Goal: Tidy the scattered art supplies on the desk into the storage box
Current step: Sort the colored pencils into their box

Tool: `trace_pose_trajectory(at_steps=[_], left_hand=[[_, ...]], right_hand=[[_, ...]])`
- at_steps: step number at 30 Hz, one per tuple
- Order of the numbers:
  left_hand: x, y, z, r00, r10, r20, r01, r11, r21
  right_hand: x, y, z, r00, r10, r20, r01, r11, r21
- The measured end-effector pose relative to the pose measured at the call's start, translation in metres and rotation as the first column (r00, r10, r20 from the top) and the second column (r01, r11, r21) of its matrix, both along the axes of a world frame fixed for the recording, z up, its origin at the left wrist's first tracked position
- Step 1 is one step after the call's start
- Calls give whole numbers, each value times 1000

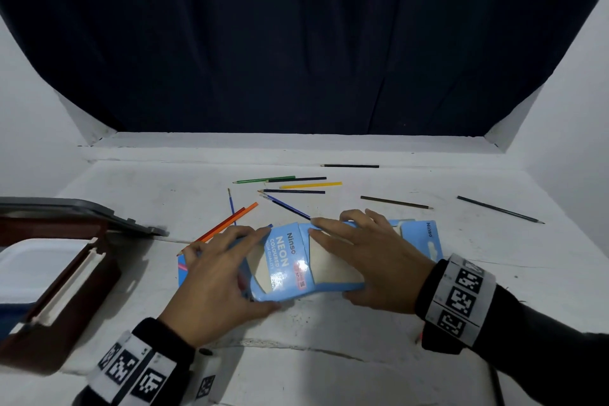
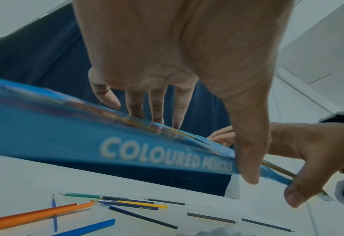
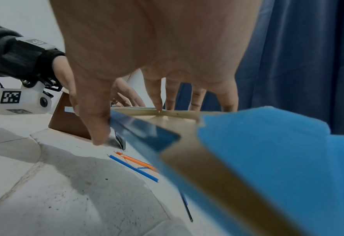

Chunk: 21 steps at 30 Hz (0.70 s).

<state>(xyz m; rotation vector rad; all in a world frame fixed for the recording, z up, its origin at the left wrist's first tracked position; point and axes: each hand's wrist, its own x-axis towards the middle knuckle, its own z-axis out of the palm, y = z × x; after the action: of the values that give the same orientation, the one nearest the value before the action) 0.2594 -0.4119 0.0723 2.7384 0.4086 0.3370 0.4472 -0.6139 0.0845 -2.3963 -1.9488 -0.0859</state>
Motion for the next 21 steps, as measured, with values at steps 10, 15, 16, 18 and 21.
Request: trace_pose_trajectory(at_steps=[10, 15, 16, 18, 21], left_hand=[[4, -15, -11, 994, -89, -66, 91, 996, 25], [-1, -15, -27, 993, -53, -104, 55, 998, 16], [-3, -15, -30, 993, -36, -117, 37, 999, 6], [-6, -15, -37, 990, -1, -139, -2, 1000, -22], [-10, -17, -46, 990, 28, -141, -40, 996, -82]], right_hand=[[-16, 6, -13, 975, 14, -223, -16, 1000, -7], [-26, 16, -26, 997, 3, -75, -9, 996, -85], [-26, 17, -30, 1000, 29, 2, -29, 995, -91], [-26, 20, -34, 997, 47, 63, -40, 993, -112], [-27, 29, -38, 994, 50, 101, -38, 993, -110]])
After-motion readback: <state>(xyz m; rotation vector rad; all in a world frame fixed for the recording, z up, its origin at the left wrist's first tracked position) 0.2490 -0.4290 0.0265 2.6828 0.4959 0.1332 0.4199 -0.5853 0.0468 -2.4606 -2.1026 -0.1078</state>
